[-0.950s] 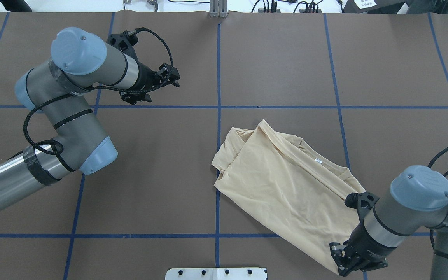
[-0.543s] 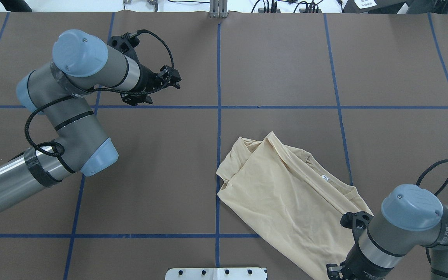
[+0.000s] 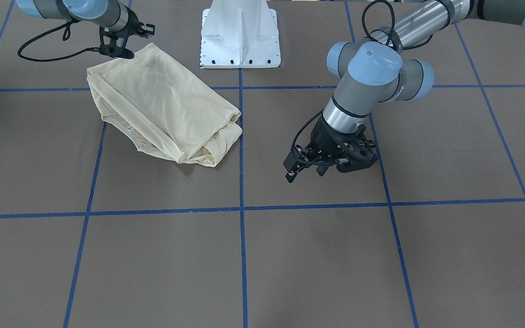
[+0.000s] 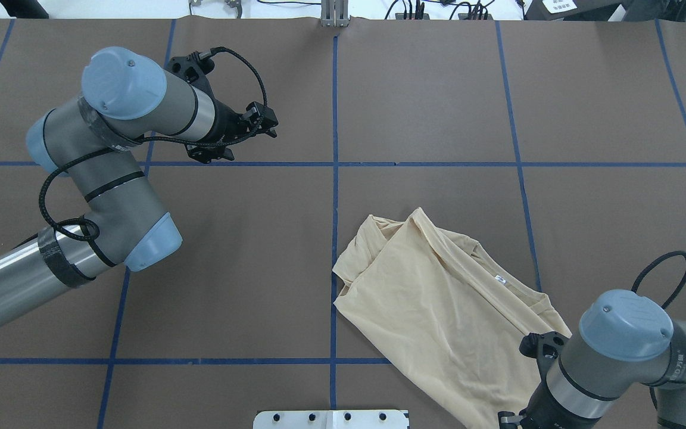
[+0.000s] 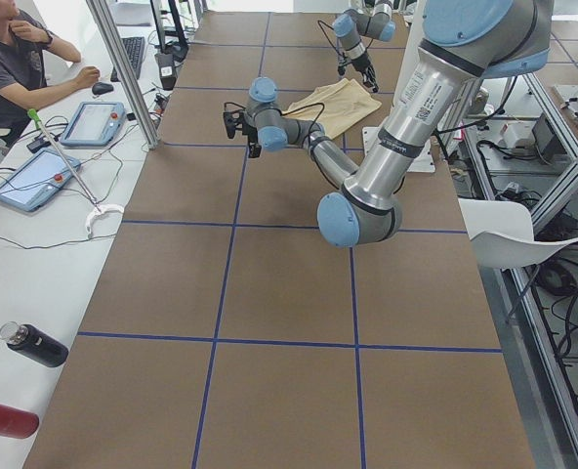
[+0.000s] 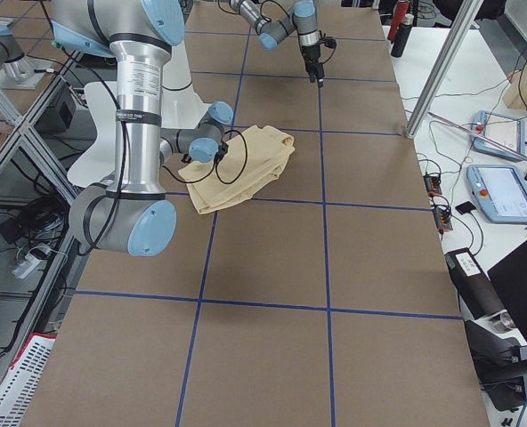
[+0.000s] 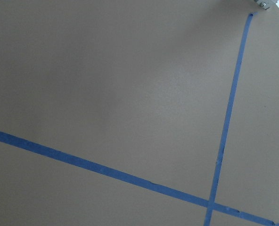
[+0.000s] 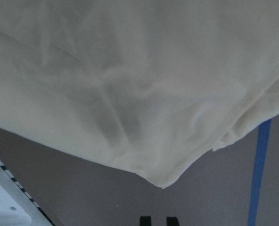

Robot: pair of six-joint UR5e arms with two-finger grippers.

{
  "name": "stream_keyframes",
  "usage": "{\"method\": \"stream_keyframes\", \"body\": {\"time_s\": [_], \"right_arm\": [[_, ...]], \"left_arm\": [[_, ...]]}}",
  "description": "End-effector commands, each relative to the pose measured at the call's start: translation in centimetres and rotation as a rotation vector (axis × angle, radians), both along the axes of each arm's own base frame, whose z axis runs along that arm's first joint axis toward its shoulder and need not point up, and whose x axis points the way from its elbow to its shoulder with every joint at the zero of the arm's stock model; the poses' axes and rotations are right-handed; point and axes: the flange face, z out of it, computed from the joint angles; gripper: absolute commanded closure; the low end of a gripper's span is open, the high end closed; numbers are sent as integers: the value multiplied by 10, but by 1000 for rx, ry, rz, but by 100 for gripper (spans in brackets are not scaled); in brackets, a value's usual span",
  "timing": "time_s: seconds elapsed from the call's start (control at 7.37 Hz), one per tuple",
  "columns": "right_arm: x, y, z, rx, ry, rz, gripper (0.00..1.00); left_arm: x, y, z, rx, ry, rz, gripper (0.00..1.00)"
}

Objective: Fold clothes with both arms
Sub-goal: 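Pull the beige shirt toward the robot with the right gripper, then grasp the shirt's near corner with the left gripper while the right gripper withdraws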

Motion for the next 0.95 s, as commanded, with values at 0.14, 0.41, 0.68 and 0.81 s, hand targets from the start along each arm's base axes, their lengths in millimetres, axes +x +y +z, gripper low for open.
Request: {"method": "stream_keyframes", "body": {"time_s": [0.14, 0.41, 0.68, 0.81], "right_arm": [[33, -125, -32, 101, -104, 249, 0], [78, -192, -45, 211, -146, 377, 0], [108, -230, -58, 302, -161, 463, 0], [108, -249, -64, 321, -159, 500, 0]], "left_arm": [[29, 50, -26, 3, 55, 78, 1], [61, 98, -33, -141, 110, 90, 1], [90, 137, -36, -284, 137, 95, 1], [106, 157, -35, -330, 138, 110, 1]]}}
